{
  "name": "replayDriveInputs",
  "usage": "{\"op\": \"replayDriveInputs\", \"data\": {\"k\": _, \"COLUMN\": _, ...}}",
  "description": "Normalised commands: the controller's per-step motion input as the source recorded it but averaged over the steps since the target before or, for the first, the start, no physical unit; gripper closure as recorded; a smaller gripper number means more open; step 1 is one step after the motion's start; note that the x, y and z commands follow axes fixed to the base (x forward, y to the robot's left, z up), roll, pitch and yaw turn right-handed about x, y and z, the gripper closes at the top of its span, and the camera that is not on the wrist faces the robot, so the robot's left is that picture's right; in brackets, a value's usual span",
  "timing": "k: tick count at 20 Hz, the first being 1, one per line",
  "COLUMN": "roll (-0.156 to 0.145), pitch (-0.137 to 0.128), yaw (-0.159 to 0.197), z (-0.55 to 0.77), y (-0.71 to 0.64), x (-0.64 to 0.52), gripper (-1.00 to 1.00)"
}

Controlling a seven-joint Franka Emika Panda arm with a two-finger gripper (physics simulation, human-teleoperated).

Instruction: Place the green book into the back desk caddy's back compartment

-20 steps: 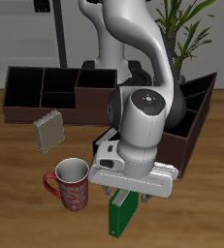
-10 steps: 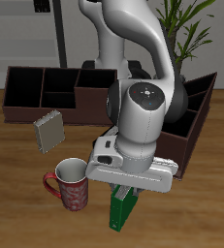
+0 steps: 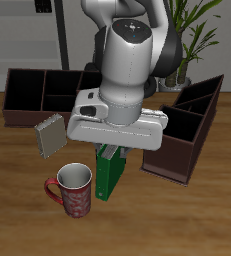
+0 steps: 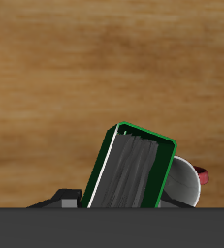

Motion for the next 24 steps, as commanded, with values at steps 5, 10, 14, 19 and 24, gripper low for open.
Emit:
{"op": "replayDriveInputs", "data": {"k": 5, "roll": -0.029, "pitch": 0.0, "yaw": 0.099, "z": 0.56, "y": -0.43, "x": -0.35, "gripper": 1.0}}
{"op": "replayDriveInputs", "data": {"k": 10, "roll": -0.043, "pitch": -0.039, "yaw": 0.082, "z": 0.67, "y": -0.49, "x": -0.72, "gripper": 1.0}}
{"op": "replayDriveInputs", "data": {"k": 14, "roll": -0.049, "pitch": -0.038, "yaw": 0.038, "z": 0.42, "y": -0.28, "x": -0.66, "gripper": 1.0}}
{"op": "replayDriveInputs", "data": {"k": 19, "roll": -0.01, "pitch": -0.059, "yaw": 0.036, "z": 0.32, "y": -0.2, "x": -0.52, "gripper": 1.0}}
{"op": "replayDriveInputs", "data": {"k": 24, "roll": 0.098, "pitch": -0.044, "yaw": 0.058, "z": 0.25, "y": -0.22, "x": -0.65, "gripper": 1.0}}
